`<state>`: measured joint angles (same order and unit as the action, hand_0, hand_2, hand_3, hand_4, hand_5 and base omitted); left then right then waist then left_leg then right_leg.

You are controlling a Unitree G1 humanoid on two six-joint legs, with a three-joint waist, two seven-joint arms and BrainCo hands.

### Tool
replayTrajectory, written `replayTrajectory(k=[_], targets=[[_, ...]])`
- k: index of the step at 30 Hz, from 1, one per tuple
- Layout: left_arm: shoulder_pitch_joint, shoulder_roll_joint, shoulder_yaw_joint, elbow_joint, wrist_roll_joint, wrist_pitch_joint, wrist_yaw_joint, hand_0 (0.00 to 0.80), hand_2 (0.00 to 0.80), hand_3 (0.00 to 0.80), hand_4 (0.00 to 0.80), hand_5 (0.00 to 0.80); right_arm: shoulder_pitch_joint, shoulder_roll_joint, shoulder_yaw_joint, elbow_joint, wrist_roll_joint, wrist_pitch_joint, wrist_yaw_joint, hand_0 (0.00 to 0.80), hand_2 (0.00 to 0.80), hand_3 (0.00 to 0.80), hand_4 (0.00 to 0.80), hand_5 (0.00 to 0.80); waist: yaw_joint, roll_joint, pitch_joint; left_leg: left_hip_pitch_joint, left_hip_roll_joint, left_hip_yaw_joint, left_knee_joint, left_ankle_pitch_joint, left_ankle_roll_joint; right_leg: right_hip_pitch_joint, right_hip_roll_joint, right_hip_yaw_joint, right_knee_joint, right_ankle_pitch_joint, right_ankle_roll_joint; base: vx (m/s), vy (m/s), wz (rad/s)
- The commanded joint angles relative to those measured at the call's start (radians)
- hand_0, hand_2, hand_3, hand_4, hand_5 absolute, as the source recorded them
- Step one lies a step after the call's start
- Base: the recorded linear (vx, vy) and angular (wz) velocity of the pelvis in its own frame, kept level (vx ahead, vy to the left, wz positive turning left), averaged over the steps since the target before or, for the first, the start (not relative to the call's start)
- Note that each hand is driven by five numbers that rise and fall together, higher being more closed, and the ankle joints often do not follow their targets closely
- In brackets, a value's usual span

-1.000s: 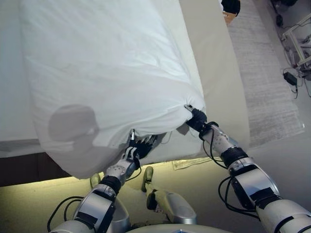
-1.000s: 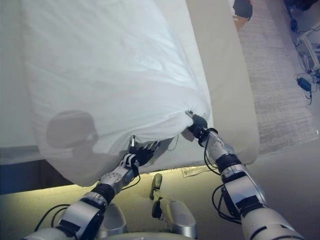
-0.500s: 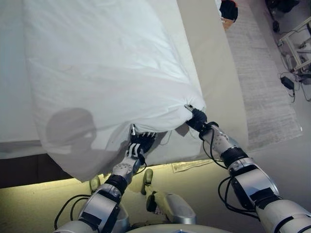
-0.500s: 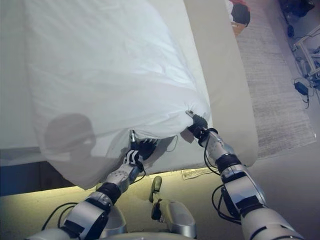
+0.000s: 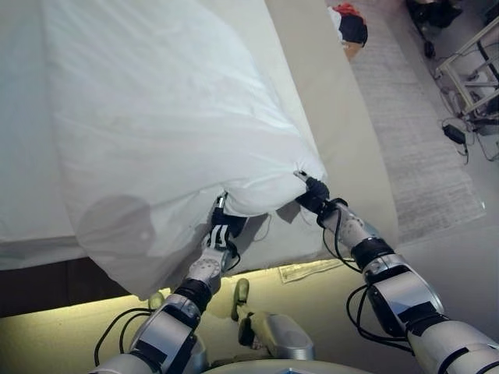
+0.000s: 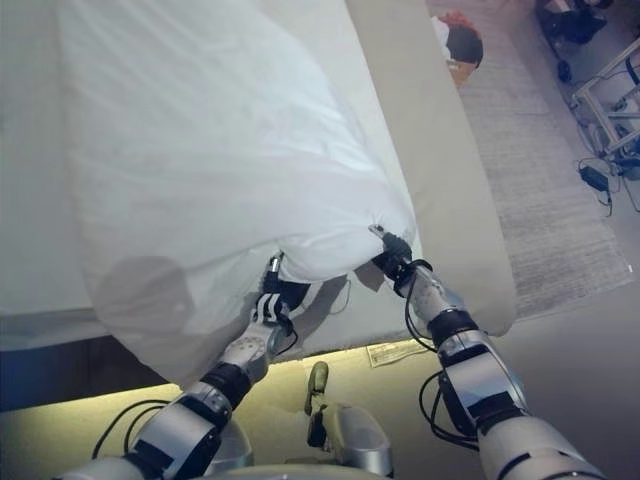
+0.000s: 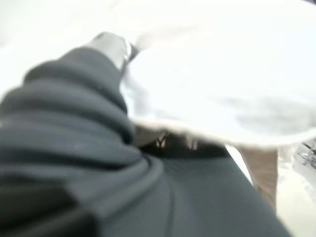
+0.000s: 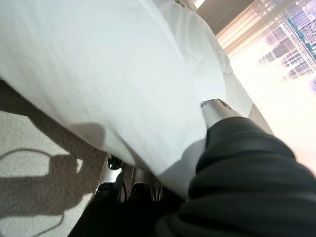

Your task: Make the bed neatly

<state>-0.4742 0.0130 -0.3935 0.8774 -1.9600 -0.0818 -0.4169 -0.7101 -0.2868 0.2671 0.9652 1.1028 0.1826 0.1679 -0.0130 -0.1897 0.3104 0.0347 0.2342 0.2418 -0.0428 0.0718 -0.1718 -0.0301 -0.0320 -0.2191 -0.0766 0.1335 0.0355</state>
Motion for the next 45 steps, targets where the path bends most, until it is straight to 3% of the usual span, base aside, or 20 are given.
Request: replayTrajectory(k=[1,9,10,11,18,23,26,35,39,45], targets=[[-0.095,-0.111,-0.042,-0.028,-0.012,-0.002,-0.043,0.800,0.800,0.800,0.800,0.800,-0.051,-0.065,-0.046,0.037,-0.023,-0.034,0.017,0.800,0.800,0.800,0.800,0.800,-0.003,0.042,-0.056,-0.021,0.053,-0.013,0.000,0.000,0.002,0.030,-0.095,-0.011,0.068,-0.063,0.105,0.011,0.069,-0.01],[-0.068,-0.087,-0.008,0.015,0.025,-0.038,-0.023,0.800,0.800,0.800,0.800,0.800,-0.039,-0.065,-0.043,0.062,-0.088,-0.018,-0.001,0.800,0.800,0.800,0.800,0.800,0.007,0.062,-0.065,-0.004,0.044,-0.012,-0.016,0.006,0.003,0.043,-0.104,-0.020,0.066,-0.067,0.105,-0.001,0.060,0.01],[-0.059,-0.079,0.005,0.027,0.042,-0.042,-0.022,0.800,0.800,0.800,0.800,0.800,-0.033,-0.069,-0.044,0.066,-0.106,-0.010,-0.008,0.499,0.499,0.499,0.499,0.499,0.009,0.065,-0.066,-0.002,0.041,-0.014,-0.018,0.007,0.003,0.045,-0.106,-0.022,0.066,-0.068,0.105,0.001,0.062,0.00],[-0.051,-0.069,0.022,0.038,0.066,-0.046,-0.019,0.800,0.800,0.800,0.800,0.800,-0.026,-0.073,-0.044,0.069,-0.128,0.003,-0.012,0.000,0.000,0.000,0.000,0.000,0.012,0.068,-0.066,0.000,0.039,-0.017,-0.020,0.008,0.003,0.047,-0.108,-0.024,0.066,-0.069,0.105,0.000,0.072,0.01],[-0.004,0.048,0.204,0.145,0.201,-0.053,-0.027,0.800,0.800,0.800,0.800,0.800,0.040,-0.117,-0.065,0.157,-0.217,0.011,0.011,0.000,0.000,0.000,0.000,0.000,0.041,0.094,-0.071,0.006,0.021,-0.048,-0.032,0.014,0.009,0.062,-0.122,-0.047,0.068,-0.080,0.102,0.008,0.070,0.07],[0.016,0.152,0.337,0.235,0.274,-0.018,-0.041,0.800,0.800,0.800,0.800,0.800,0.079,-0.146,-0.109,0.206,-0.231,-0.011,0.026,0.000,0.000,0.000,0.000,0.000,0.057,0.111,-0.061,-0.001,0.012,-0.068,-0.030,0.014,0.008,0.061,-0.131,-0.060,0.071,-0.087,0.102,-0.020,0.071,0.07],[0.020,0.231,0.414,0.315,0.320,0.044,-0.061,0.800,0.800,0.800,0.800,0.800,0.092,-0.164,-0.130,0.226,-0.235,-0.036,0.031,0.000,0.000,0.000,0.000,0.000,0.065,0.127,-0.047,-0.010,0.003,-0.084,-0.021,0.008,0.008,0.055,-0.138,-0.066,0.075,-0.094,0.101,-0.053,0.137,0.06],[-0.064,0.356,0.440,0.415,0.291,0.169,-0.044,0.800,0.800,0.800,0.800,0.800,-0.023,-0.227,-0.075,0.240,-0.201,-0.123,0.047,0.000,0.000,0.000,0.000,0.000,0.077,0.143,0.089,-0.243,-0.026,-0.143,0.221,-0.050,0.005,-0.095,-0.176,-0.062,0.161,-0.094,0.090,-0.220,0.161,0.11],[-0.106,0.386,0.432,0.430,0.300,0.217,-0.013,0.800,0.800,0.800,0.800,0.800,-0.101,-0.275,-0.063,0.258,-0.177,-0.137,0.047,0.000,0.000,0.000,0.000,0.000,0.079,0.155,0.149,-0.357,-0.059,-0.163,0.310,-0.078,0.027,-0.214,-0.210,-0.052,0.238,-0.091,0.098,-0.255,0.222,0.02],[-0.124,0.406,0.438,0.395,0.283,0.224,0.046,0.800,0.800,0.800,0.800,0.800,-0.200,-0.330,-0.056,0.251,-0.157,-0.144,0.032,0.000,0.000,0.000,0.000,0.000,0.077,0.174,0.209,-0.486,-0.088,-0.159,0.456,-0.150,0.063,-0.372,-0.266,-0.006,0.352,-0.094,0.125,-0.204,0.262,0.09]])
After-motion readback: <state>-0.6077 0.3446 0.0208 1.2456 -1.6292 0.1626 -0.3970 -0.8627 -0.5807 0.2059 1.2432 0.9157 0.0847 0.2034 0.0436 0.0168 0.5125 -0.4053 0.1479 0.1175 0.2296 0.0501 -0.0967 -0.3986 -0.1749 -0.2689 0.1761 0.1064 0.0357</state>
